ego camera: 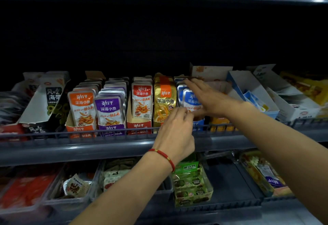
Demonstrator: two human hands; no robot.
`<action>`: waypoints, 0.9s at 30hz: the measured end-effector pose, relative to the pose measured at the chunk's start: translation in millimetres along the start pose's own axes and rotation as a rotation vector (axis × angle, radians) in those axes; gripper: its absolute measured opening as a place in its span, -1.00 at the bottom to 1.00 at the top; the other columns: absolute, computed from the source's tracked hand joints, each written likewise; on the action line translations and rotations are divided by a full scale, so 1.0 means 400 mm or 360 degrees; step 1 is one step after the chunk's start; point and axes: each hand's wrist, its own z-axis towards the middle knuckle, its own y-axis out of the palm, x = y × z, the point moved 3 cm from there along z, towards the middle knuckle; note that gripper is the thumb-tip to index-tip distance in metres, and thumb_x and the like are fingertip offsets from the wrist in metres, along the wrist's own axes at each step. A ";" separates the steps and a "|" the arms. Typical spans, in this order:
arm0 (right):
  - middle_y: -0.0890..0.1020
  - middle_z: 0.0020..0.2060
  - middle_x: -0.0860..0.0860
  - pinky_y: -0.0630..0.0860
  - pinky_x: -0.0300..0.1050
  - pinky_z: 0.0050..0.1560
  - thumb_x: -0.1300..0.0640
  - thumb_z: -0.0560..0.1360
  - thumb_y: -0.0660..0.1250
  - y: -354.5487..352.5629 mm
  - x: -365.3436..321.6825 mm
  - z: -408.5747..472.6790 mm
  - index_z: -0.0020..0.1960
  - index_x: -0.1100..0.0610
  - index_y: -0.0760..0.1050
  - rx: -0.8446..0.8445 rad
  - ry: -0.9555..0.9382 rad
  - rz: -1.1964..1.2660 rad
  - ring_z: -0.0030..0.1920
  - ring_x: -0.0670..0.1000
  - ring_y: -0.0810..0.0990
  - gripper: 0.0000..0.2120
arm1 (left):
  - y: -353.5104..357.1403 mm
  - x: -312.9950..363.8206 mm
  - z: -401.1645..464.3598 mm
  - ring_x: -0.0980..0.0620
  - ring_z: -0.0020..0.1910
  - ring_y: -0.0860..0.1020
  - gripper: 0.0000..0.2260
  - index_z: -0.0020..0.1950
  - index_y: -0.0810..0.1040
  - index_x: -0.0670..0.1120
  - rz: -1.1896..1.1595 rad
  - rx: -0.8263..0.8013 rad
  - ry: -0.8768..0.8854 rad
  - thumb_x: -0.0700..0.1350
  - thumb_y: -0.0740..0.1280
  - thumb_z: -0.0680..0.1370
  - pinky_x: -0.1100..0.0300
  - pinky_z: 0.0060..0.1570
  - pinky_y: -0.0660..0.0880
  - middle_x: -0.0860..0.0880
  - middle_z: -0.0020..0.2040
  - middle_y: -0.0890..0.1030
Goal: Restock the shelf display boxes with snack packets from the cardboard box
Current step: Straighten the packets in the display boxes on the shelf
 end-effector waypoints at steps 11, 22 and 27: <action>0.50 0.30 -0.02 0.48 -0.21 0.05 0.33 0.61 0.26 -0.028 -0.004 -0.052 0.54 0.09 0.27 0.0255 0.0496 0.1282 0.14 -0.13 0.46 -0.47 | 0.003 -0.027 0.049 -0.15 0.58 0.10 -0.44 0.45 0.37 -0.16 0.0070 -0.0013 -0.0236 -0.14 0.39 0.47 -0.05 0.52 0.26 -0.19 0.53 0.26; 0.45 0.11 -0.11 0.49 -0.28 -0.16 0.37 0.57 0.30 0.006 -0.026 -0.024 0.53 0.08 0.25 0.0304 0.0543 0.1523 -0.08 -0.15 0.50 -0.41 | 0.008 -0.037 0.057 -0.07 0.64 -0.07 -0.38 0.55 0.27 -0.15 -0.0092 -0.0085 -0.0297 -0.17 0.39 0.51 -0.01 0.60 0.07 -0.11 0.64 0.12; 0.54 0.18 0.03 0.59 -0.07 0.03 0.33 0.53 0.28 0.007 -0.015 -0.003 0.48 0.10 0.29 0.0331 0.0654 0.1613 0.03 -0.04 0.57 -0.45 | 0.006 -0.028 0.057 -0.08 0.64 -0.06 -0.35 0.56 0.26 -0.18 -0.0042 -0.0055 -0.0282 -0.18 0.38 0.49 -0.02 0.59 0.09 -0.13 0.63 0.15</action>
